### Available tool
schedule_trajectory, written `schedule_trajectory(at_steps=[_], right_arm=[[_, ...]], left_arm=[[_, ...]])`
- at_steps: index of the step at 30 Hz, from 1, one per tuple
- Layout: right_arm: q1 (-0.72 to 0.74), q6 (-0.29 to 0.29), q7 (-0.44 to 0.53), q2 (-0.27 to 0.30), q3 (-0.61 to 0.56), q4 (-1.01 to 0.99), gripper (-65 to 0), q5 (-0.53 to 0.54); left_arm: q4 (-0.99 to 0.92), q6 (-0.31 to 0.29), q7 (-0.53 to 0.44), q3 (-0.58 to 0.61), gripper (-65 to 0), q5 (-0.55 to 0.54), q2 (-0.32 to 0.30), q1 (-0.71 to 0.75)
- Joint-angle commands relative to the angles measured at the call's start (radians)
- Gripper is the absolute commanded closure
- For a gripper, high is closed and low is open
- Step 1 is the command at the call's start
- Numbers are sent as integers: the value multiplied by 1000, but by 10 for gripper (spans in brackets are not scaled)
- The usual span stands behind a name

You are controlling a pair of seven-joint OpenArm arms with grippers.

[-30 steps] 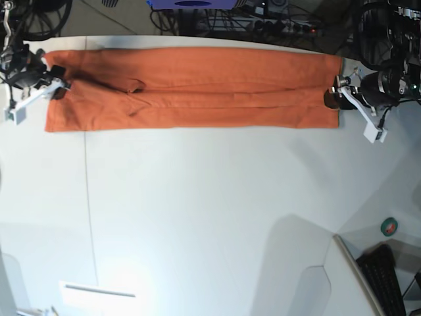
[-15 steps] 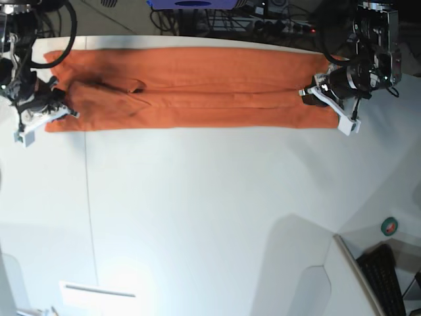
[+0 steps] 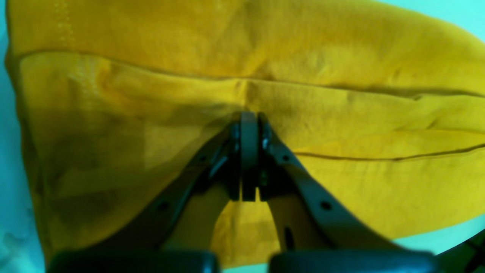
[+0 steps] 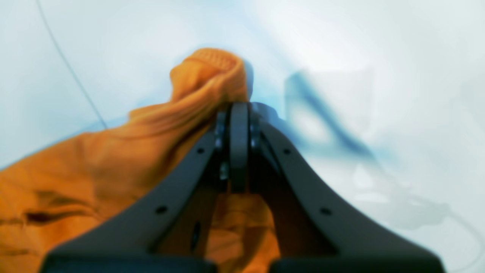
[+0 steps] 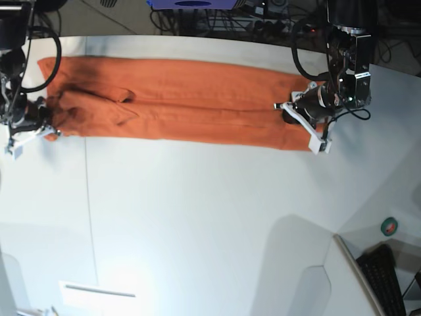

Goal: Layout the t-shirt on the table in an organized manner, then fold the t-shirt properly
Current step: 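Pull the folded strip taut between both grippers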

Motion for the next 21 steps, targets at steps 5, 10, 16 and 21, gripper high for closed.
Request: schedule_trajectory(at_steps=[5,10,16,21], right_arm=[[41,-3,-32,24,9,57,0,3],[0,-29,-120,34,29,228,0,4],[-125,-158,-184,-17,73,554,0,4],[-201,-158,-180,-57,73,670,0,4]], left_arm=[[81,9,42,-5,0,23,-16,-27],[248,9,159,-69,0,23,-13,-10],[397,6,220,-213,0,19,-8,30],[278,5,202,-350,-148,19,-8,33]])
